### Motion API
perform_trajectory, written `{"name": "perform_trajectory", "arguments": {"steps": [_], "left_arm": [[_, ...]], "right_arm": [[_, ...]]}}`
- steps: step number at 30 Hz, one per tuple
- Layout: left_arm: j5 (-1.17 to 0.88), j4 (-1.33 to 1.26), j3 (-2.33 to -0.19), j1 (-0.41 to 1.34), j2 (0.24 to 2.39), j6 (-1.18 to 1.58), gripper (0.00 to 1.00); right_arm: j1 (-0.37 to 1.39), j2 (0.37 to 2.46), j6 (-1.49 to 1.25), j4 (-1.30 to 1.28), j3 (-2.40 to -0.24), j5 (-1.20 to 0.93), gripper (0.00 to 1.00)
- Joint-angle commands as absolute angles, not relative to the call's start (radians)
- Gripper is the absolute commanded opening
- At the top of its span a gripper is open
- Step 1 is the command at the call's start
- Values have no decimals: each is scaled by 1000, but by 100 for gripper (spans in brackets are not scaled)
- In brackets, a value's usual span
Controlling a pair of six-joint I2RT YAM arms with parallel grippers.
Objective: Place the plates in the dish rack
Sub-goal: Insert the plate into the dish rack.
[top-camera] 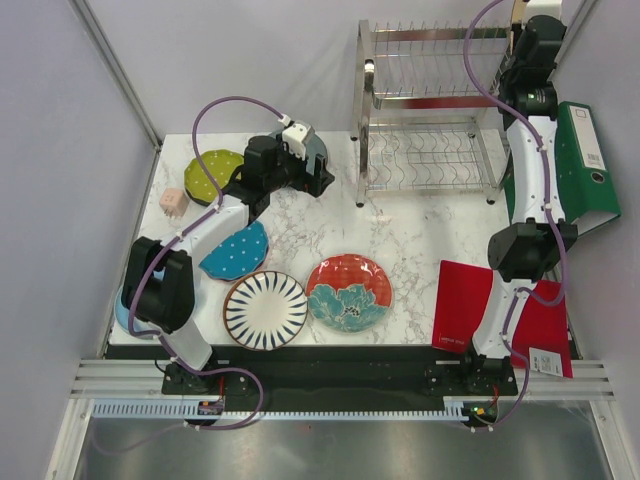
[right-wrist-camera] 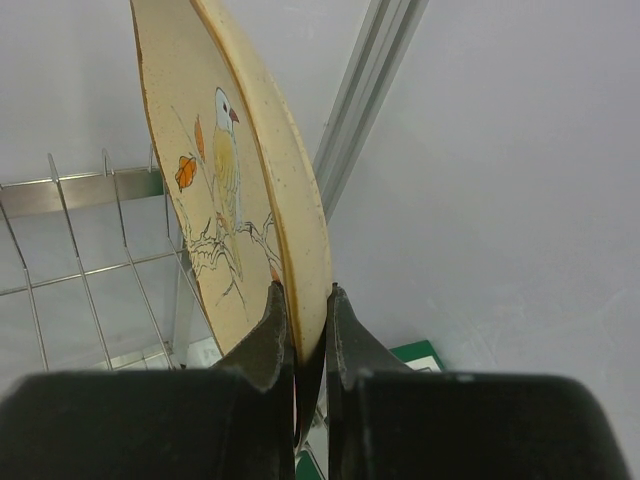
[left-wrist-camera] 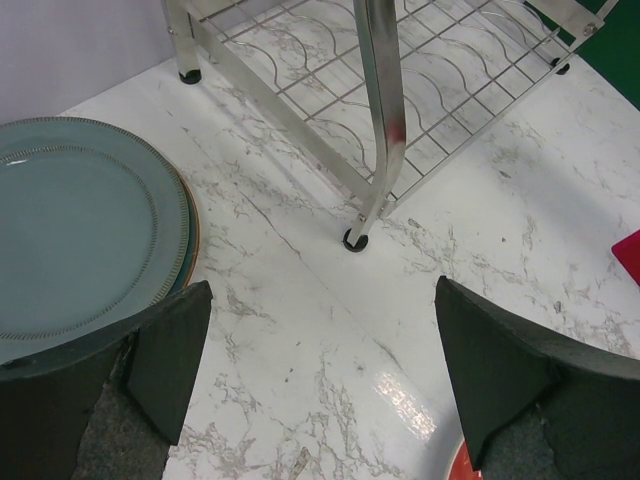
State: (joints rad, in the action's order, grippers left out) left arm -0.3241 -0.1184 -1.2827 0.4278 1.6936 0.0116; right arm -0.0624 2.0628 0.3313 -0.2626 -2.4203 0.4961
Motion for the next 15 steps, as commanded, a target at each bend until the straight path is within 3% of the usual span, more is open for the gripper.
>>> {"name": "perform_trajectory", "arguments": {"steps": [1,15], "left_arm": [[-344,-176,-1312,426,1706,52,100],[-364,-193,-1313,425,1723,57,100]], "right_arm": [[-106,2030,288,-117,-2519,540,0],[-41,1942,333,-114,-2411,575,0]]}}
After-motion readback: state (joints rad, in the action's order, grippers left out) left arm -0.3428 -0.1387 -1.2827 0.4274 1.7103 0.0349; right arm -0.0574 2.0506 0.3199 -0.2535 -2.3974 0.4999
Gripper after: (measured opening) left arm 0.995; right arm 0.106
